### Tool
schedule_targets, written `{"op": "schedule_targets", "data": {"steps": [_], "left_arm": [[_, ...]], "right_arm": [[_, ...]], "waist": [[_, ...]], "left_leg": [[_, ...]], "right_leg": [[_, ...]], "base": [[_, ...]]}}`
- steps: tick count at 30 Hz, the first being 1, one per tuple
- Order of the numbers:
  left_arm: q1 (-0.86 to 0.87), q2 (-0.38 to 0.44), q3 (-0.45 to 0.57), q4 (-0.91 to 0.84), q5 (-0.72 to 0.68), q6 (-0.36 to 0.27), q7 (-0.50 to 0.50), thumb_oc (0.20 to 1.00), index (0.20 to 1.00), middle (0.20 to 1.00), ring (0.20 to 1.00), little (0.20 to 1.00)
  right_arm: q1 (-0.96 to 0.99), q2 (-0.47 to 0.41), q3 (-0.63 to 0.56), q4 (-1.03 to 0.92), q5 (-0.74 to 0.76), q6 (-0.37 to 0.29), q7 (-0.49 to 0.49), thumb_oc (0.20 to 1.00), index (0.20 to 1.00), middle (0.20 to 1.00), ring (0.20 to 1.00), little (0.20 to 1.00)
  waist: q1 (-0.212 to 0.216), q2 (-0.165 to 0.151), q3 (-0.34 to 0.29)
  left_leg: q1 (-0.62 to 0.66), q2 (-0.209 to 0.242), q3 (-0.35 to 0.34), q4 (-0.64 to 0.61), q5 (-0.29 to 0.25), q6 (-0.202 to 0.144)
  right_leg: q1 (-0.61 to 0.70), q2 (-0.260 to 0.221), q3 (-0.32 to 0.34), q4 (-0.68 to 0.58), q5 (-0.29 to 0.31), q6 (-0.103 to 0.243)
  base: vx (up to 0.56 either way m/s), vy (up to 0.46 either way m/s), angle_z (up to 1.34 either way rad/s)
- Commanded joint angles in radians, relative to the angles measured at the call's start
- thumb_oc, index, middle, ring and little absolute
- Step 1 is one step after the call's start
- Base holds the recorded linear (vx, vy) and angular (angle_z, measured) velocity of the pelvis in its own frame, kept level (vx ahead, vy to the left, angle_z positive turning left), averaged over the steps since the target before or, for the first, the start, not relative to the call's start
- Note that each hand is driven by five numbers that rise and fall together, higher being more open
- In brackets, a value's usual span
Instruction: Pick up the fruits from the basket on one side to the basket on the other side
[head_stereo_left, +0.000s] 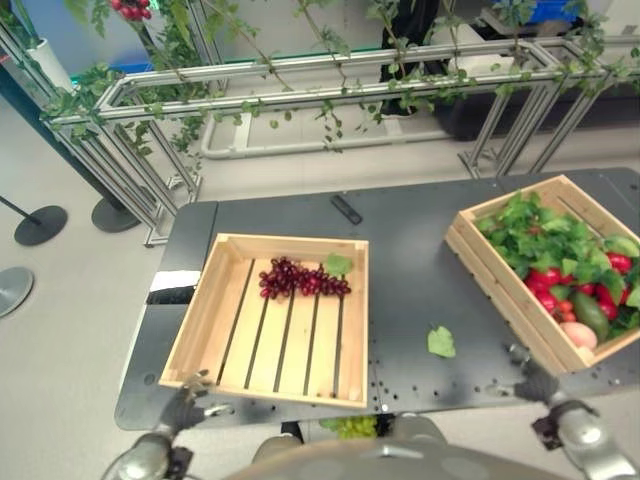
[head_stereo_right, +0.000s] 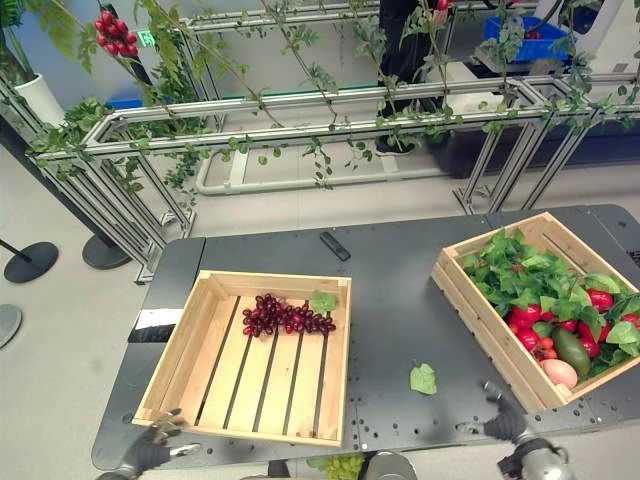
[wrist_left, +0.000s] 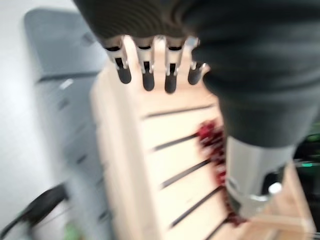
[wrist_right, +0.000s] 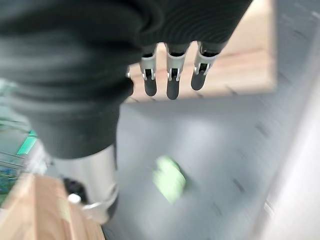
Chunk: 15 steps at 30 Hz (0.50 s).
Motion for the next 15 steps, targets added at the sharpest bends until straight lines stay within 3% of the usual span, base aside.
{"op": "schedule_targets", "data": {"steps": [1, 3, 6, 7, 8, 9, 15], "left_arm": [[-0.037, 0.075, 0.086, -0.070, -0.093, -0.038, -0.043, 1.000, 1.000, 1.000, 1.000, 1.000], [-0.022, 0.163, 0.113, -0.137, -0.142, -0.035, -0.089, 1.000, 1.000, 1.000, 1.000, 1.000], [-0.007, 0.218, 0.132, -0.190, -0.167, -0.034, -0.111, 1.000, 1.000, 1.000, 1.000, 1.000], [0.023, 0.293, 0.161, -0.231, -0.207, -0.028, -0.148, 1.000, 1.000, 1.000, 1.000, 1.000], [0.024, 0.293, 0.161, -0.232, -0.207, -0.027, -0.149, 1.000, 1.000, 1.000, 1.000, 1.000], [0.062, 0.358, 0.203, -0.288, -0.221, -0.031, -0.179, 1.000, 1.000, 1.000, 1.000, 1.000], [0.055, 0.399, 0.252, -0.320, -0.246, -0.040, -0.163, 1.000, 1.000, 1.000, 1.000, 1.000]], "right_arm": [[-0.041, -0.044, -0.042, -0.055, 0.087, -0.032, 0.052, 1.000, 1.000, 1.000, 1.000, 1.000], [0.025, -0.135, -0.131, -0.179, 0.148, -0.030, 0.111, 1.000, 1.000, 1.000, 1.000, 1.000], [0.059, -0.185, -0.185, -0.239, 0.196, -0.029, 0.141, 1.000, 1.000, 1.000, 1.000, 1.000], [0.092, -0.236, -0.242, -0.299, 0.240, -0.030, 0.164, 1.000, 1.000, 1.000, 1.000, 1.000], [0.095, -0.235, -0.244, -0.301, 0.240, -0.029, 0.165, 1.000, 1.000, 1.000, 1.000, 1.000], [0.139, -0.274, -0.308, -0.370, 0.284, -0.030, 0.196, 1.000, 1.000, 1.000, 1.000, 1.000], [0.143, -0.314, -0.390, -0.465, 0.366, -0.032, 0.208, 1.000, 1.000, 1.000, 1.000, 1.000]], "waist": [[-0.024, -0.049, 0.021], [-0.026, -0.051, 0.020], [-0.027, -0.052, 0.017], [-0.031, -0.053, 0.023], [-0.030, -0.053, 0.019], [-0.031, -0.054, 0.021], [-0.030, -0.056, 0.017]], "left_leg": [[0.055, -0.079, 0.014, 0.001, -0.033, 0.002], [0.057, -0.078, 0.017, 0.000, -0.033, 0.000], [0.053, -0.077, 0.018, 0.000, -0.031, 0.000], [0.062, -0.077, 0.022, -0.003, -0.032, -0.002], [0.056, -0.077, 0.022, -0.002, -0.030, -0.001], [0.065, -0.078, 0.024, -0.004, -0.034, -0.002], [0.062, -0.079, 0.030, -0.005, -0.032, 0.000]], "right_leg": [[0.149, 0.005, 0.022, -0.176, 0.103, 0.135], [0.151, 0.004, 0.019, -0.175, 0.103, 0.137], [0.146, 0.004, 0.018, -0.176, 0.108, 0.137], [0.151, 0.005, 0.019, -0.174, 0.107, 0.141], [0.146, 0.005, 0.019, -0.177, 0.111, 0.139], [0.153, 0.005, 0.020, -0.177, 0.109, 0.142], [0.148, 0.005, 0.026, -0.182, 0.117, 0.144]], "base": [[0.00, 0.000, 0.00], [0.01, 0.014, -0.05], [0.00, 0.004, -0.02], [0.00, 0.000, 0.00], [0.00, 0.000, 0.00], [0.00, 0.000, 0.00], [0.00, 0.003, -0.02]]}}
